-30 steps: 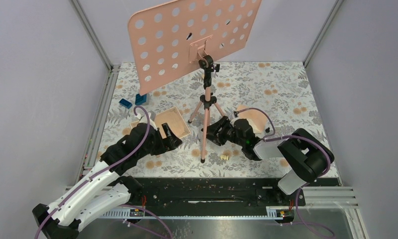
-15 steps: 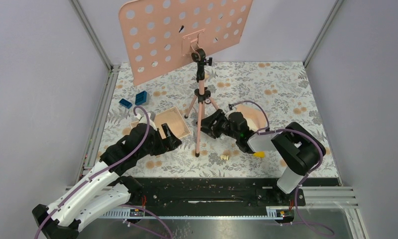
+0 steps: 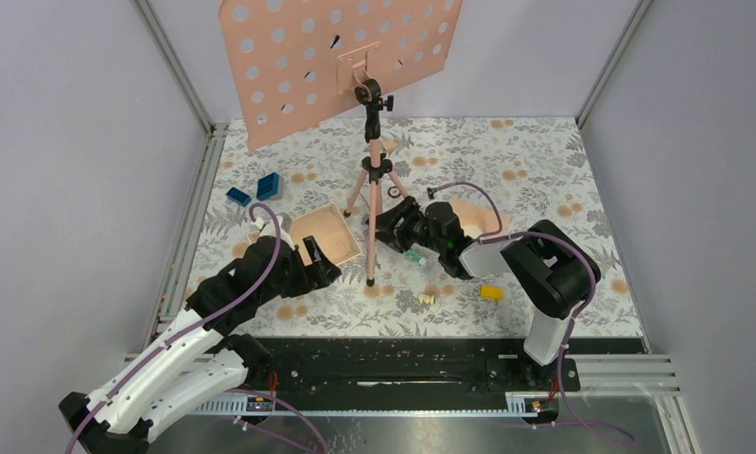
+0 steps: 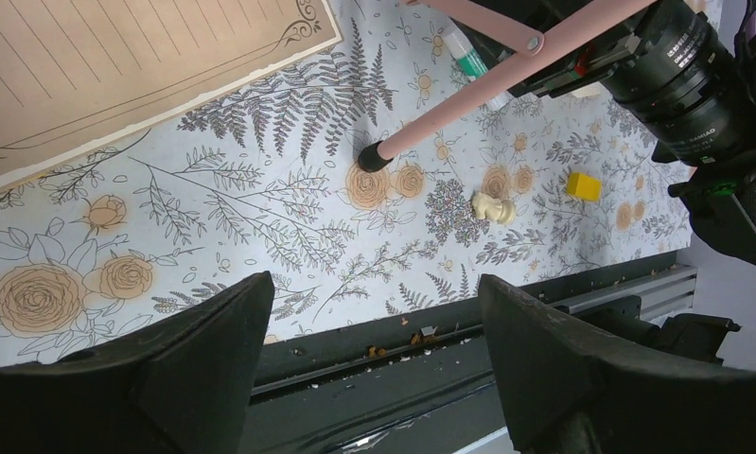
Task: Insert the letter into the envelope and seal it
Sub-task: Move the distractor to the center of the board.
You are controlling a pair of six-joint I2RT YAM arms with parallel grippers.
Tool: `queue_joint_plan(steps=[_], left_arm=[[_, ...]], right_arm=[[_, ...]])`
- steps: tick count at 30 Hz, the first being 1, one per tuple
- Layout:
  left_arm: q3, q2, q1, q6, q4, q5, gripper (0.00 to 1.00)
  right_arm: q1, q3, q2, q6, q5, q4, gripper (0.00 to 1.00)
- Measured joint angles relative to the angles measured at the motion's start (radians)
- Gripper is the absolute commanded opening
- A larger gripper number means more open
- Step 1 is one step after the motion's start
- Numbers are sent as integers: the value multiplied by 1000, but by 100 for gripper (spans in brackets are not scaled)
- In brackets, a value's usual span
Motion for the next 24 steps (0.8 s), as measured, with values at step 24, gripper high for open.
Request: queue_joint_plan(steps=[24], left_arm=[[30,-24,0,0,-60,-58,82]], right_arm=[[-104,295,172,-48,2,-89,68]])
